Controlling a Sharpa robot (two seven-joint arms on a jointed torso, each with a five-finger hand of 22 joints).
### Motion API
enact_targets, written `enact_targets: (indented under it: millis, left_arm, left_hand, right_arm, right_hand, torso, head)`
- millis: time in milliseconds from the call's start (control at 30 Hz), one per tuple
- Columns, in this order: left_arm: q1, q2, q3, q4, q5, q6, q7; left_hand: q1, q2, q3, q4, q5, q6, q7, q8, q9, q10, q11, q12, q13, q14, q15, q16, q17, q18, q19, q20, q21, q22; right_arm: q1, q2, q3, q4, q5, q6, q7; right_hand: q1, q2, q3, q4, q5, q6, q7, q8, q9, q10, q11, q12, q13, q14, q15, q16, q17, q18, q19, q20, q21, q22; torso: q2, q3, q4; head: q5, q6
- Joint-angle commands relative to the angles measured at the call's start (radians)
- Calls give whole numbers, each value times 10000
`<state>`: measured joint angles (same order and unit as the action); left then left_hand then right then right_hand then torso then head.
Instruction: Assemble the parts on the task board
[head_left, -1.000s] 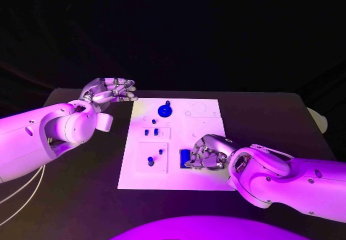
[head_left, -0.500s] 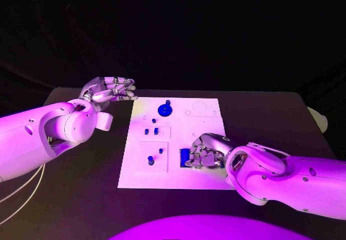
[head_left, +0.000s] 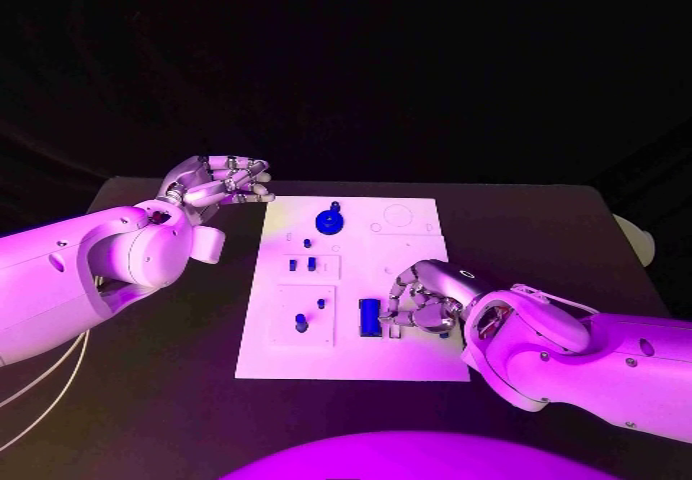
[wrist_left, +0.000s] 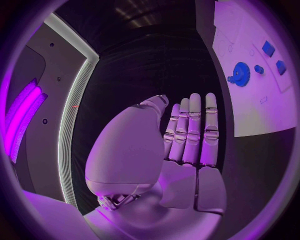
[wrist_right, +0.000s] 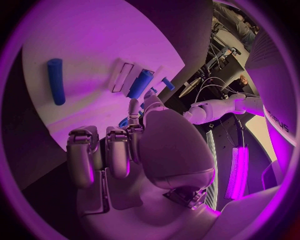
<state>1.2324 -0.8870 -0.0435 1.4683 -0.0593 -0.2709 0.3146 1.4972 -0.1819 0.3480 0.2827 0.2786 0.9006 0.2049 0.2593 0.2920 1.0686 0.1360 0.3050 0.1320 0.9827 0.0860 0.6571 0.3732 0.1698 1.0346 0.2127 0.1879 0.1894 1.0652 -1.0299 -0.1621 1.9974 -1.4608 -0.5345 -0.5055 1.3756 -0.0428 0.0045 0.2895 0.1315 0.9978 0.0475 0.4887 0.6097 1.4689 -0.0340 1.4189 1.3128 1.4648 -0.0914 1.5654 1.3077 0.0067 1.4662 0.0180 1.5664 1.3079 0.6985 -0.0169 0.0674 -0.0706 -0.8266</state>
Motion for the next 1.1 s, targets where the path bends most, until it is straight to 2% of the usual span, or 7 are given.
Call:
enact_targets:
  millis: [33,100,200,467,767,900,1100]
  left_arm:
    - [11,13,7,19,37,154,66]
    - [11,15,6,23,40,153,67]
    - [11,11,6,48,43,148,73]
    - [9,3,6,75,46,160,80]
    - [8,52,5,40,47,214,55]
    - [8,60,4,29,47,219,54]
    - [8,60,4,37,47,228,49]
  left_hand:
    - [-84,47,67,16,-3,-61,0,45,10,-63,16,48,15,-63,-8,-48,10,116,6,77,-46,-10]
    - [-84,47,67,16,-3,-61,0,45,10,-63,16,48,15,-63,-8,-48,10,116,6,77,-46,-10]
    - [-84,47,67,16,-3,-61,0,45,10,-63,16,48,15,-63,-8,-48,10,116,6,77,-46,-10]
    - [-84,47,67,16,-3,-61,0,45,10,-63,16,48,15,-63,-8,-48,10,116,6,77,-46,-10]
    - [-102,48,87,17,-8,-71,1,59,13,-71,18,60,21,-65,-5,-48,19,117,5,83,-70,-26]
    - [-102,48,87,17,-8,-71,1,59,13,-71,18,60,21,-65,-5,-48,19,117,5,83,-70,-26]
    - [-102,48,87,17,-8,-71,1,59,13,-71,18,60,21,-65,-5,-48,19,117,5,83,-70,-26]
  right_arm:
    - [103,-309,21,92,297,-581,613]
    - [212,-686,28,105,354,-412,691]
    - [287,-1144,22,93,205,-71,669]
    - [230,-2017,-70,109,-579,502,454]
    - [-100,-2206,-116,81,-1010,654,154]
    - [-198,-2108,-122,50,-1101,691,70]
    - [-323,-1861,-127,-87,-1154,720,-21]
  right_hand:
    - [-170,-64,2,14,70,-260,125,-208,-106,100,192,-308,1329,1041,136,24,2546,-67,1046,89,44,2629]
    - [-352,-164,-20,24,29,-460,278,-418,-216,-59,330,-574,1161,1036,258,14,2522,-67,1046,184,44,2629]
    - [-382,-156,-10,30,26,-436,284,-422,-221,-159,344,-761,1037,1041,275,23,2545,-67,1046,201,44,2629]
    - [-508,-215,-9,37,47,-376,291,-416,-190,-158,354,-762,1040,1052,294,42,2597,-67,1046,244,44,2629]
    - [-821,-169,17,46,10,-390,332,-549,-233,-175,395,-829,996,1053,334,43,2600,-67,1046,295,44,2629]
    - [-851,-170,21,45,13,-368,328,-552,-234,-162,393,-808,1010,1054,334,45,2605,-67,1046,298,44,2629]
    - [-924,-149,40,48,35,-322,320,-562,-238,-147,387,-794,1019,1057,332,50,2618,-67,1046,304,44,2629]
  torso:
    - [-7,-4,-5]
    - [-13,-12,-14]
    - [-15,-33,-21]
    - [-26,16,-98]
    - [-27,17,-100]
    - [-18,0,-95]
    - [1,14,-70]
  head:
    - [-68,35]
    - [-137,42]
    - [-230,57]
    - [-399,97]
    - [-446,94]
    - [-458,98]
    - [-502,88]
